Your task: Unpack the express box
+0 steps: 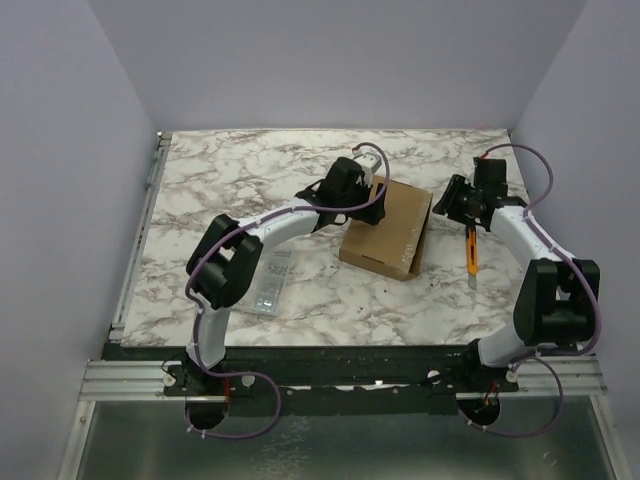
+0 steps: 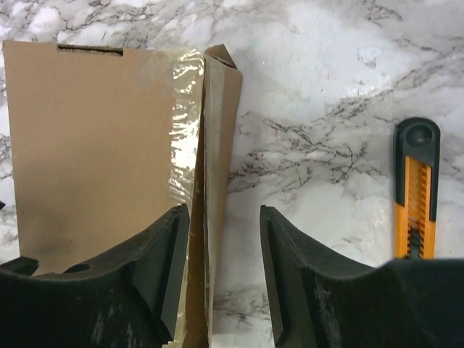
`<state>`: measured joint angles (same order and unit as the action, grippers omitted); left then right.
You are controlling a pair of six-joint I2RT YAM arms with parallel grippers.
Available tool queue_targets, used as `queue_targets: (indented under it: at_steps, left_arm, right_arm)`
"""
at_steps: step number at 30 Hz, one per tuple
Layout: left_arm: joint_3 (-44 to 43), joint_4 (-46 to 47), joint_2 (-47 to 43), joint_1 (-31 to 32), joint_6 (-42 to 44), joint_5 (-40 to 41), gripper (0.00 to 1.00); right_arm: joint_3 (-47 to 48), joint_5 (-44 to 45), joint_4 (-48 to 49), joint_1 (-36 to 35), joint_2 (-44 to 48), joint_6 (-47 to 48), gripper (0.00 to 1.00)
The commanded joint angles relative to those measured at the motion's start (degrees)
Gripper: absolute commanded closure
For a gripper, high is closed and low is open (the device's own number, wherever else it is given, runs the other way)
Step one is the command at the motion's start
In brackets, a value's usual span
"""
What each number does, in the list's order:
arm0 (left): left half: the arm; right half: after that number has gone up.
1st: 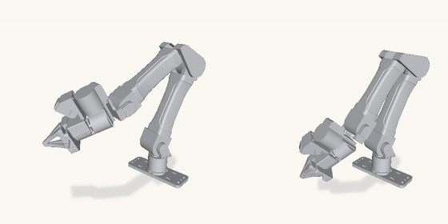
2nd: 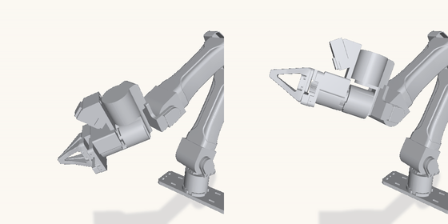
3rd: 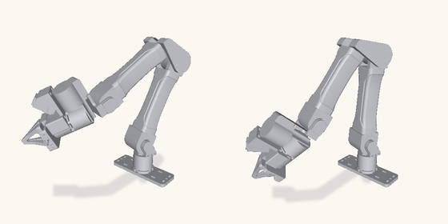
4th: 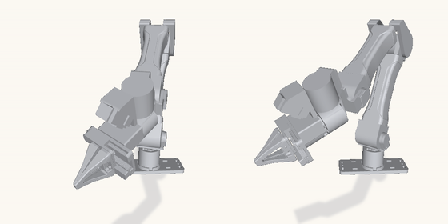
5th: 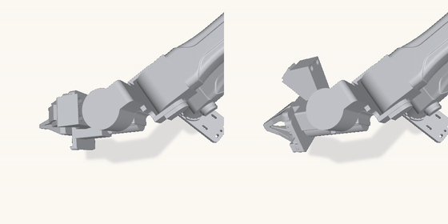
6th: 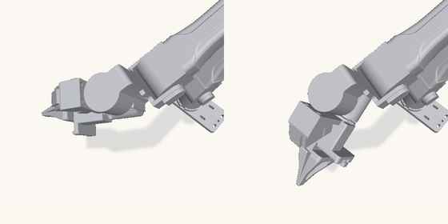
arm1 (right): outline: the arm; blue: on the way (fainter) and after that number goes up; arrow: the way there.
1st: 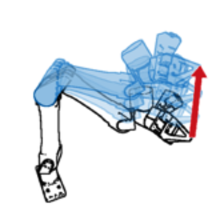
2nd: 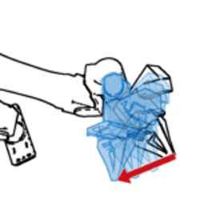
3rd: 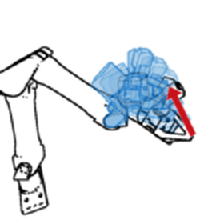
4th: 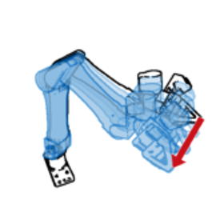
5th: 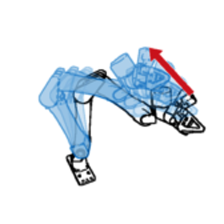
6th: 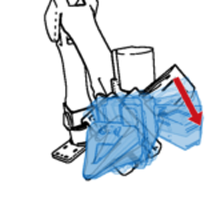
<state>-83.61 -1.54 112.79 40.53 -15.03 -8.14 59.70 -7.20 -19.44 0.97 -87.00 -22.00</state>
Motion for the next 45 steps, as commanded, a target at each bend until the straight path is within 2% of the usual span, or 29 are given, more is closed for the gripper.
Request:
queue_targets:
  at_steps: [1, 13, 21, 28, 32, 36, 41, 45]
  left_arm:
    - [-8.22, -2.94, 4.62, -1.97, -0.69, -1.49, 0.19]
    - [-23.95, -6.84, 17.19, -4.54, -1.33, -2.5, 0.19]
    - [-28.77, -8.56, 23.76, -5.39, -2.18, -0.38, 0.22]
    - [-26.67, -10.14, 24.51, -5.88, -2.87, 4.26, 0.23]
    - [-25.29, -11.38, 24.82, -6.46, -2.61, 6.62, 0.23]
    - [-23.81, -11.98, 24.87, -7.0, -2.24, 7.52, 0.23]
    - [-23.24, -11.98, 24.96, -7.05, -1.96, 6.52, 0.23]
    - [-23.48, -11.95, 24.65, -7.09, -2.8, 4.23, 0.23]
  right_arm:
    - [2.19, -2.44, 2.78, 0.65, -2.42, 1.87, 0.49]
    - [5.09, -4.77, 5.1, 1.28, -9.67, 2.16, 0.49]
    - [5.02, -3.24, 5.58, 1.67, -11.73, 1.74, 0.57]
    - [5.25, -0.43, 4.44, 3.7, -14.57, -0.3, 0.59]
    - [4.43, -2.14, 4.55, 5.9, -16.15, -1.65, 0.59]
    - [-0.44, -8.71, 9.42, 9.66, -15.92, -2.48, 0.61]
    - [-2.27, -15.84, 12.79, 10.36, -15.92, -2.22, 0.64]
    - [-1.96, -20.9, 13.58, 10.35, -15.22, -1.43, 0.61]
